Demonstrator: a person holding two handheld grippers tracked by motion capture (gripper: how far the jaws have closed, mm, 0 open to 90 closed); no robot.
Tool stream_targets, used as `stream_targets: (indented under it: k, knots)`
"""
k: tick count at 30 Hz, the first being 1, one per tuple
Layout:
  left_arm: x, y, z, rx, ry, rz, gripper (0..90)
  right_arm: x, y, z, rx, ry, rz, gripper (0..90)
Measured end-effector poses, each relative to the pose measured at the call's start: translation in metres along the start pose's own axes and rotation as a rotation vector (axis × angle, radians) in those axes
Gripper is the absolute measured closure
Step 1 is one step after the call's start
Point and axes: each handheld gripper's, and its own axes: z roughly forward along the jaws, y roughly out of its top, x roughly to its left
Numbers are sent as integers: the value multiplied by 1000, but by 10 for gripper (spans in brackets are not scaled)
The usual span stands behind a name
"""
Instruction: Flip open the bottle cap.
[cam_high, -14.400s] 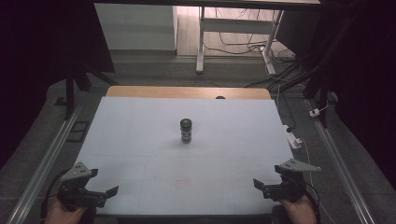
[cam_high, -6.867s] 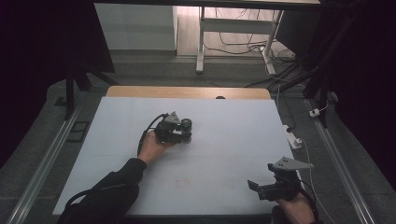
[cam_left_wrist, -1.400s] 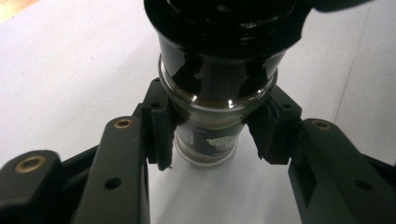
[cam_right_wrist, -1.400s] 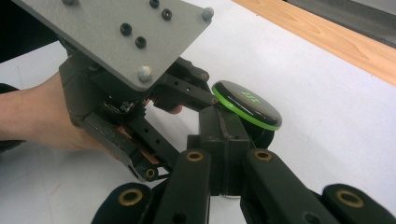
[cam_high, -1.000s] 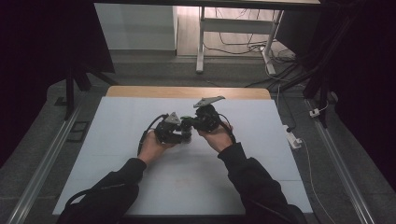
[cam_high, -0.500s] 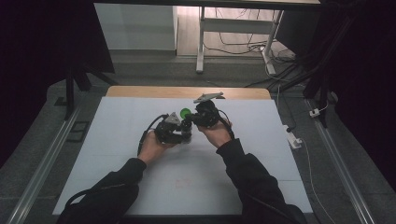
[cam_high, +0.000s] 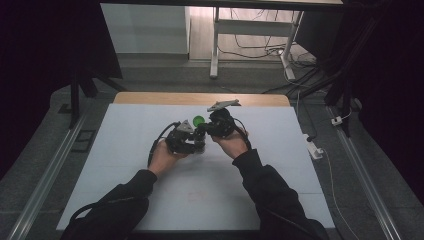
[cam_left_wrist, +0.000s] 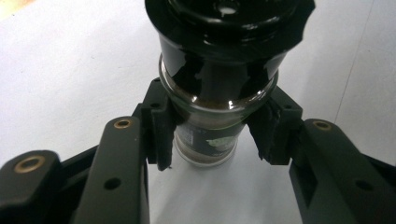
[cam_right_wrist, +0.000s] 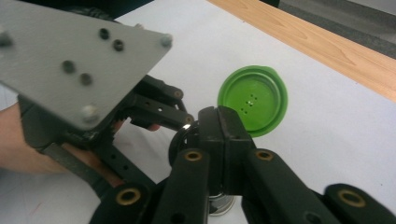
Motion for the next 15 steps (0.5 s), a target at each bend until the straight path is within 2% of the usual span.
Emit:
stream_targets:
  k: [3, 7, 15]
  knots:
    - [0, 0, 0, 12, 2, -8, 517, 3, 0, -2, -1, -7, -4, 817]
    - [0, 0, -1, 15, 14, -16, 431, 5, -1, -6, -1, -4, -4, 740]
    - [-2, 2, -9, 24, -16, -48, 283, 8, -8, -15, 3, -9, 13, 585]
